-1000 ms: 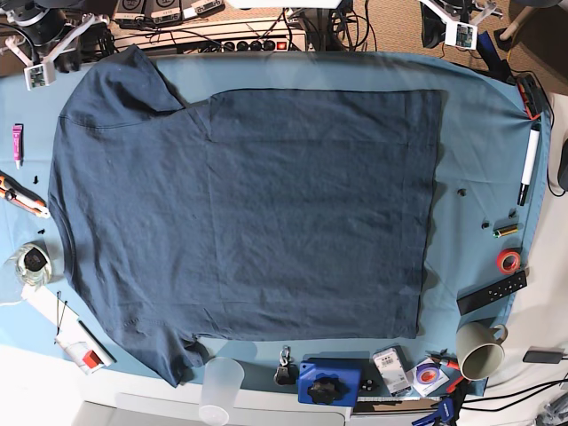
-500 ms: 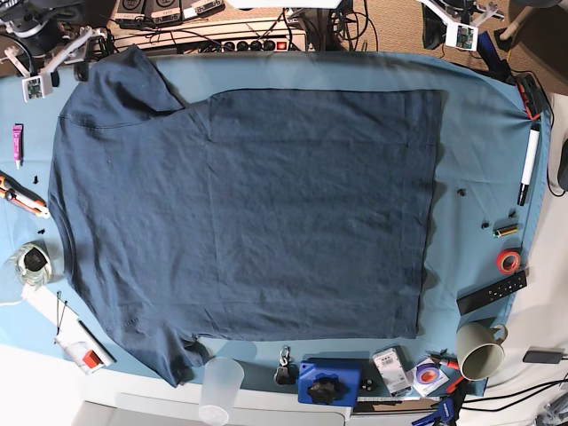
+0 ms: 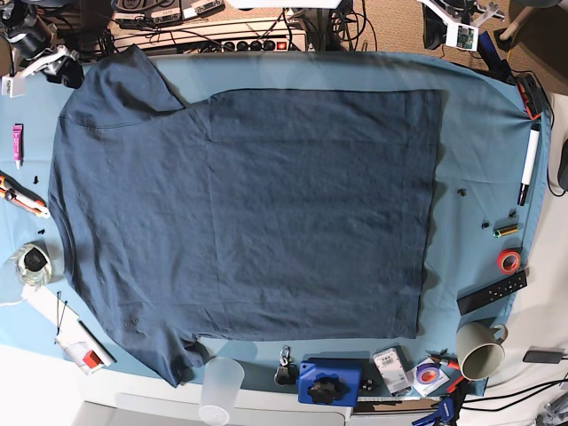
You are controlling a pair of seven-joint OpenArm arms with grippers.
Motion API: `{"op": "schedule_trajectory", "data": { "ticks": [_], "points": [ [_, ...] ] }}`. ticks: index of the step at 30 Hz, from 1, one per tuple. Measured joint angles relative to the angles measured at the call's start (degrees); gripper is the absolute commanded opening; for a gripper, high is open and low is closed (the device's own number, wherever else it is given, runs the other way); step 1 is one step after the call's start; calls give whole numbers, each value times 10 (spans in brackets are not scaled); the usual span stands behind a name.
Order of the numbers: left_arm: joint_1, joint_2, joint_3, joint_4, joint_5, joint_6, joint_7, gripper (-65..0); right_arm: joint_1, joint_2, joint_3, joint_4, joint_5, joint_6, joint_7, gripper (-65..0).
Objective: Fold the T-shirt properly
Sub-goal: 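Lower both grippers to the shirt's shoulder corners and grasp them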
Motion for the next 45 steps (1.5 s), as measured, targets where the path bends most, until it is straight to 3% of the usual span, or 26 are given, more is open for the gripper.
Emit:
{"op": "schedule_trajectory", "data": {
  "ticks": [3, 12, 18, 21, 27, 29, 32, 34, 38, 40, 45],
  "points": [
    [0, 0, 0, 0, 0, 0, 0, -650, 21, -3, 0, -33, 33, 3, -25, -334],
    [-3, 0, 0, 0, 0, 1, -14, -650, 69, 0, 1, -118, 67, 11, -18, -334],
    [-37, 0, 0, 0, 0, 0, -13, -650, 69, 1, -31, -127, 125, 11, -61, -334],
    [-56, 0, 0, 0, 0, 0, 20, -650, 69, -9, -39, -124, 134, 13, -59, -334],
    [-104, 0, 0, 0, -1, 2, 21, -642, 69, -36, -38, -124, 150, 16, -55, -334],
    [-125, 0, 0, 0, -2, 2, 53, -640, 69, -33, -38, -123, 151, 16, -64, -334],
    [-151, 1, 0, 0, -43, 63, 79, -640, 70, -31, -38, -123, 152, 17, -73, -334],
    [-167, 0, 0, 0, -47, 73, 79, -640, 70, -31, -38, -123, 152, 17, -74, -334],
    [-183, 0, 0, -1, -61, 69, 90, -641, 70, -30, -38, -123, 152, 17, -78, -334],
    [-195, 1, -6, -11, -111, 69, 91, -640, 70, -30, -38, -123, 153, 17, -78, -334],
    [-211, 20, -68, -42, -225, 2, 121, -640, 70, -28, -38, -123, 153, 17, -81, -334]
  ]
}}
